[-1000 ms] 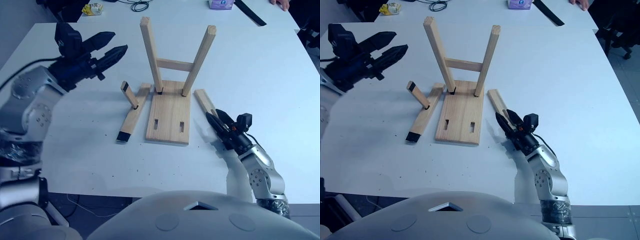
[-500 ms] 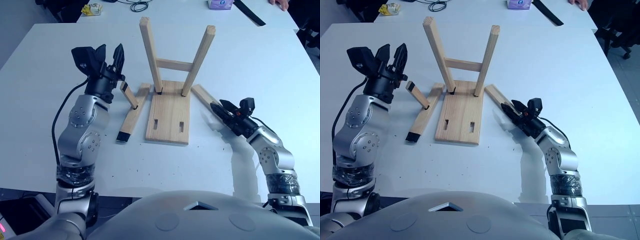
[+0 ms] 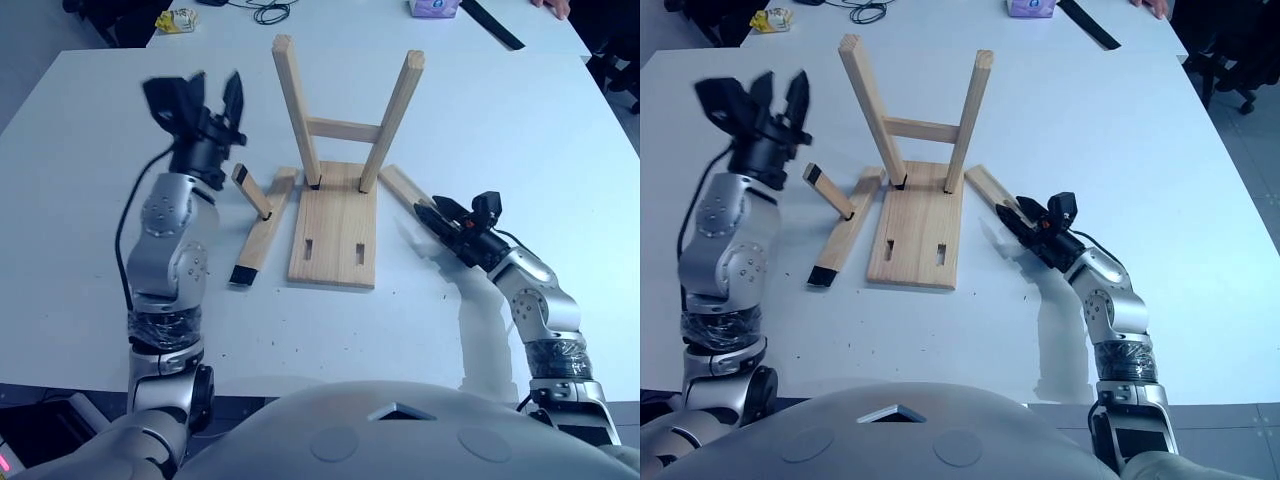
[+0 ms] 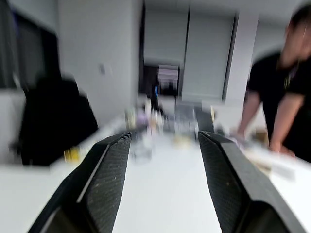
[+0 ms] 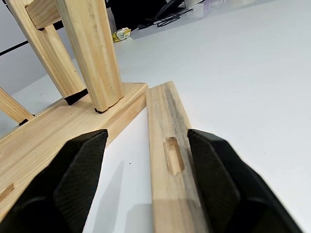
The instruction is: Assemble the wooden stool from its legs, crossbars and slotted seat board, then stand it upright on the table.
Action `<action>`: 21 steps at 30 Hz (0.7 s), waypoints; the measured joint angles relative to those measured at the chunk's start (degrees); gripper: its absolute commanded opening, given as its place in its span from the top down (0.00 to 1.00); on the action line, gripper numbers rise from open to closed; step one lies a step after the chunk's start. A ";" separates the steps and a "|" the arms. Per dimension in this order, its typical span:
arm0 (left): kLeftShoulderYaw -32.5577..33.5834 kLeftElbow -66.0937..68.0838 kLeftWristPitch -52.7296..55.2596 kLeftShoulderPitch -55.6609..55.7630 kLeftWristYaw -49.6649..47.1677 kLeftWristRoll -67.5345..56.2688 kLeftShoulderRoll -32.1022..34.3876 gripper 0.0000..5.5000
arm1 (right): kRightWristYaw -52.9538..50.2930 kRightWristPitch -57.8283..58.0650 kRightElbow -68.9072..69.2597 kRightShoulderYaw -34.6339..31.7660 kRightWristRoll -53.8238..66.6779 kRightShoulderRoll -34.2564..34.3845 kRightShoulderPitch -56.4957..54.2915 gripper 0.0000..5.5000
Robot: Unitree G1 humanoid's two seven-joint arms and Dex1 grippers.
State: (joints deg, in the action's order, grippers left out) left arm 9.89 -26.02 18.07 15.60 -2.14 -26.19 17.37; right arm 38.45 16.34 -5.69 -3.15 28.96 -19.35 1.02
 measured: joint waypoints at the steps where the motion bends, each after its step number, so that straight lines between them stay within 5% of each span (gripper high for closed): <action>1: 1.36 -2.17 -0.31 1.20 -0.08 -0.58 0.00 0.53 | 0.02 0.00 0.08 0.02 0.00 -0.01 0.09 0.45; 12: -7.54 3.93 8.26 -9.43 1.03 2.85 -4.14 0.53 | 0.72 1.48 -0.78 0.49 -0.19 -1.55 -0.89 0.45; 21: -6.74 -2.56 11.40 -13.15 6.14 -5.07 -6.97 0.53 | 1.23 2.20 -0.32 0.54 -0.20 -1.69 -1.06 0.45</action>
State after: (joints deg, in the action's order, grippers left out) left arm 3.14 -28.58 29.46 2.44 3.99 -31.27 10.40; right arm 39.68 18.54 -6.00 -2.61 28.77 -21.03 -0.04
